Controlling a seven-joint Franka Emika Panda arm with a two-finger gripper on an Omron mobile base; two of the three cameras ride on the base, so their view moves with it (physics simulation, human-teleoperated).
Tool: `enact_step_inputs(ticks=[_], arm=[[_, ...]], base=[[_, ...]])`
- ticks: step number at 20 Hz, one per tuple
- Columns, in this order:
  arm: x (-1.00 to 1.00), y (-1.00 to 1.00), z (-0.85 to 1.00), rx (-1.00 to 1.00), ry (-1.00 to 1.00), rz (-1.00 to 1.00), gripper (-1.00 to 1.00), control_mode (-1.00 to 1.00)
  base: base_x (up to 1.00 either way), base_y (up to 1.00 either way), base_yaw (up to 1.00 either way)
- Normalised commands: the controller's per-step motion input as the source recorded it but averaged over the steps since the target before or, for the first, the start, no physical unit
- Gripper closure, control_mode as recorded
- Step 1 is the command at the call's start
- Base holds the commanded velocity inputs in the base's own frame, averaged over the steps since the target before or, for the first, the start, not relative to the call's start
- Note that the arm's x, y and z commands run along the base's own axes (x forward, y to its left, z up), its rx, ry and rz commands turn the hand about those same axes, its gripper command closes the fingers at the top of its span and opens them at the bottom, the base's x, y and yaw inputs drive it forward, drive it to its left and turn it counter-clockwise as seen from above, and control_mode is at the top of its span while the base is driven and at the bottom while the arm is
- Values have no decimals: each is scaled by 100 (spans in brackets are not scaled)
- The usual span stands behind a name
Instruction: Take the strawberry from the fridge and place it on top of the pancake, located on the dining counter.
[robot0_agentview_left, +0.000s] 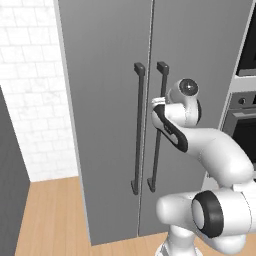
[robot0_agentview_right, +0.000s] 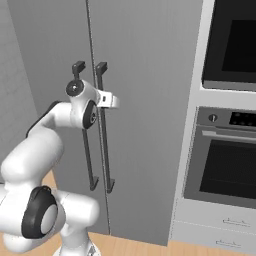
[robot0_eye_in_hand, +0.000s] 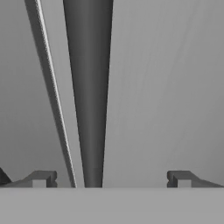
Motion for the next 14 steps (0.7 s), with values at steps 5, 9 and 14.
enact_step_inputs(ticks=[5, 9, 14], arm=[[42, 0, 0, 0, 0, 0, -100, -100], [38, 0, -2, 0, 0, 0, -100, -100], [33, 0, -12, 0, -2, 0, -100, -100]], base=[[0, 0, 0], [0, 0, 0], [0, 0, 0]])
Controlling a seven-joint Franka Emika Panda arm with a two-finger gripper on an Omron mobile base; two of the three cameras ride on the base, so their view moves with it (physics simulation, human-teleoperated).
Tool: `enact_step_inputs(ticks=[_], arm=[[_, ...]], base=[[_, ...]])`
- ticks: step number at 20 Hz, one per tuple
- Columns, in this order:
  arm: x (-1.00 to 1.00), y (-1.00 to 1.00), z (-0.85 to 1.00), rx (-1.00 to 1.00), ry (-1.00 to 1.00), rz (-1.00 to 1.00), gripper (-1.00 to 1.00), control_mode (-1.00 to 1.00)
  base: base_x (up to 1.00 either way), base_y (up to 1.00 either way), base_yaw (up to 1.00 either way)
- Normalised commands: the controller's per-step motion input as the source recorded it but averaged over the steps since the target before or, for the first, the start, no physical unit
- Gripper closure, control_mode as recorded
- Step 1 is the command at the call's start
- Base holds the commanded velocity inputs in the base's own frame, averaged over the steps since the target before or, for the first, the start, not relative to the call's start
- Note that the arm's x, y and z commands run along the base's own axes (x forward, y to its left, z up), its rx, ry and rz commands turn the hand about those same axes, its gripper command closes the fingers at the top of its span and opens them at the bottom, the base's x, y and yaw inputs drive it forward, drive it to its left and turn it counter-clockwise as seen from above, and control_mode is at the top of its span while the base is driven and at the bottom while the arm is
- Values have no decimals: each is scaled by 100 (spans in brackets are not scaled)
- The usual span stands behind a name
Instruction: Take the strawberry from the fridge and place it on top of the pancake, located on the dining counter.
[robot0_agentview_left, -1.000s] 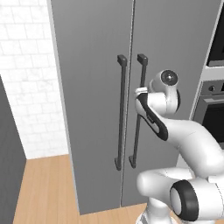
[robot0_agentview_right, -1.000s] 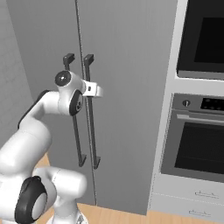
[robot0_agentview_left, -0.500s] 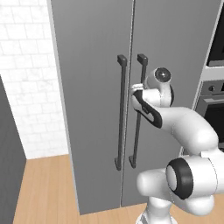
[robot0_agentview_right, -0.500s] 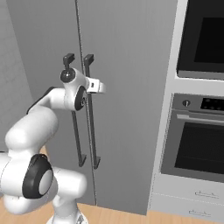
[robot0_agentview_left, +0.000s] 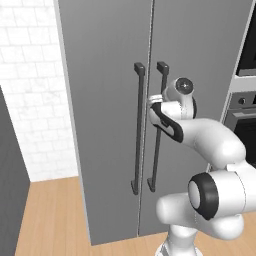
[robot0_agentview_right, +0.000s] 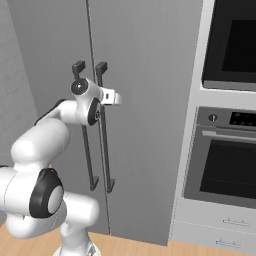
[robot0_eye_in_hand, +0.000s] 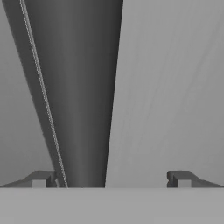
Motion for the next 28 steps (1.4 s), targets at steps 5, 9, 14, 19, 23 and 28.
enact_step_inputs(ticks=[5, 9, 14, 19, 23, 28], arm=[[38, 1, -11, 0, -2, 0, -100, -100], [62, 8, -13, 0, 0, 0, -100, -100], [72, 10, -16, 0, 0, 0, -100, -100], [67, 13, -20, 0, 4, 0, 100, -100], [0, 0, -8, -2, 10, 0, 100, -100], [-69, -26, -1, 0, 4, 0, 100, -100]], base=[[0, 0, 0], [0, 0, 0], [0, 0, 0], [0, 0, 0], [0, 0, 0], [0, 0, 0]])
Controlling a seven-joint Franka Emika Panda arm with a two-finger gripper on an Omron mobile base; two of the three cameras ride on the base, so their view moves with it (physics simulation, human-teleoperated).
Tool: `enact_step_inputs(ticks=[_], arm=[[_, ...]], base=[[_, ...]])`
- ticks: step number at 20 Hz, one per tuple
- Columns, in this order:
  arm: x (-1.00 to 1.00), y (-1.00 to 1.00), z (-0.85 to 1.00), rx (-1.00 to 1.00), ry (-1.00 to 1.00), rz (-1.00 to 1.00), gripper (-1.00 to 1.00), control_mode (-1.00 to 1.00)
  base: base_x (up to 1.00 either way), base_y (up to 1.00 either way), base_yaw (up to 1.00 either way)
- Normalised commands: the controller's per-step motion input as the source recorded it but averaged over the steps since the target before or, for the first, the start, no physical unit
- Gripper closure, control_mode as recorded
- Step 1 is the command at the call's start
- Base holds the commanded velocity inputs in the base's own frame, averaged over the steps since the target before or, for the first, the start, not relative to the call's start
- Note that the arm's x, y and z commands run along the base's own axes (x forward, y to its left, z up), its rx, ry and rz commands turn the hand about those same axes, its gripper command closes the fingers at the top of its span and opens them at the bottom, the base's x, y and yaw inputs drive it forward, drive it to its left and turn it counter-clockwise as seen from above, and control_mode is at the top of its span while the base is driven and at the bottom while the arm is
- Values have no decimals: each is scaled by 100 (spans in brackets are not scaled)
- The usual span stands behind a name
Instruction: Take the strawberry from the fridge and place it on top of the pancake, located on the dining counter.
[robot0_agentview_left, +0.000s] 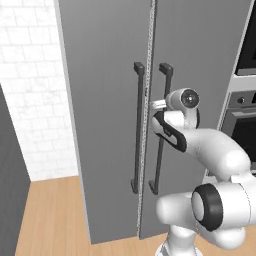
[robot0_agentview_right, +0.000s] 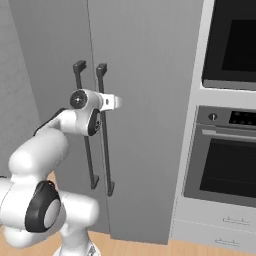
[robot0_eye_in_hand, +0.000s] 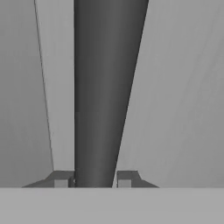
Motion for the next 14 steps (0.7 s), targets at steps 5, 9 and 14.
enact_step_inputs(ticks=[5, 9, 14], arm=[[-100, -46, 5, 0, 0, 0, 100, -100], [-100, -66, 32, 0, 8, -1, 100, -100], [-89, -91, 10, 0, 12, 0, 100, -100]], base=[[0, 0, 0], [0, 0, 0], [0, 0, 0]])
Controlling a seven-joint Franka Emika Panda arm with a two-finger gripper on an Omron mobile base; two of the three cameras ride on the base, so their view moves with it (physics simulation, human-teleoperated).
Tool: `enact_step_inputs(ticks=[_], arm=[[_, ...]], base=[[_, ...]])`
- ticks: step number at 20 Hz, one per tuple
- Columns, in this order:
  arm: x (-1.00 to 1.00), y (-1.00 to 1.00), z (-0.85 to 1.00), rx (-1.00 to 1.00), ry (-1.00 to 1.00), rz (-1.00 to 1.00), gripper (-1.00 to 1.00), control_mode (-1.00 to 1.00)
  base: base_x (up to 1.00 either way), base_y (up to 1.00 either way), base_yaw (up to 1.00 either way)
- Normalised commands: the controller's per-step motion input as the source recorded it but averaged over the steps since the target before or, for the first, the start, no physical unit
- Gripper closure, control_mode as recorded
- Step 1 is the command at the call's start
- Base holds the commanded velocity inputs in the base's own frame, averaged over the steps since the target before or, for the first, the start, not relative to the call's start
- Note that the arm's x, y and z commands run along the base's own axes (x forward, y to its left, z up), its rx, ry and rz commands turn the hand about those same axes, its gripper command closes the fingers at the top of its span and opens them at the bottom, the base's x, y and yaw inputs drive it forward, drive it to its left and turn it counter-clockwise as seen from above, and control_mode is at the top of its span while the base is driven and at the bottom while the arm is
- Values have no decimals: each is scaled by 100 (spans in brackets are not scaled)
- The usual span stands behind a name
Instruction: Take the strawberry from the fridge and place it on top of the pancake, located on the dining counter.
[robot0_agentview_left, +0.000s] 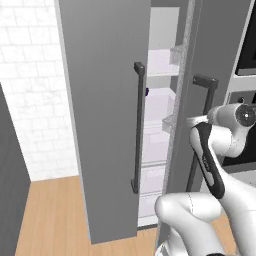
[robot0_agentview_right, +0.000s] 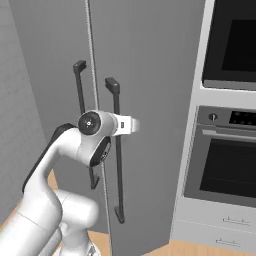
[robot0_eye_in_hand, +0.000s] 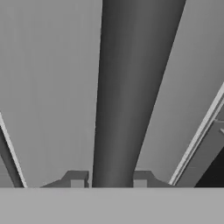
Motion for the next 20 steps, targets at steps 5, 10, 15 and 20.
enact_step_inputs(ticks=[5, 10, 15, 20], arm=[[-46, -21, -32, -6, 11, -1, -100, -100], [-35, -11, 0, -5, 1, 0, -100, -100], [-41, -41, 1, -1, 0, -4, -100, -100], [13, -52, 5, -1, 13, -2, -100, -100]], base=[[0, 0, 0], [0, 0, 0], [0, 0, 0], [0, 0, 0]])
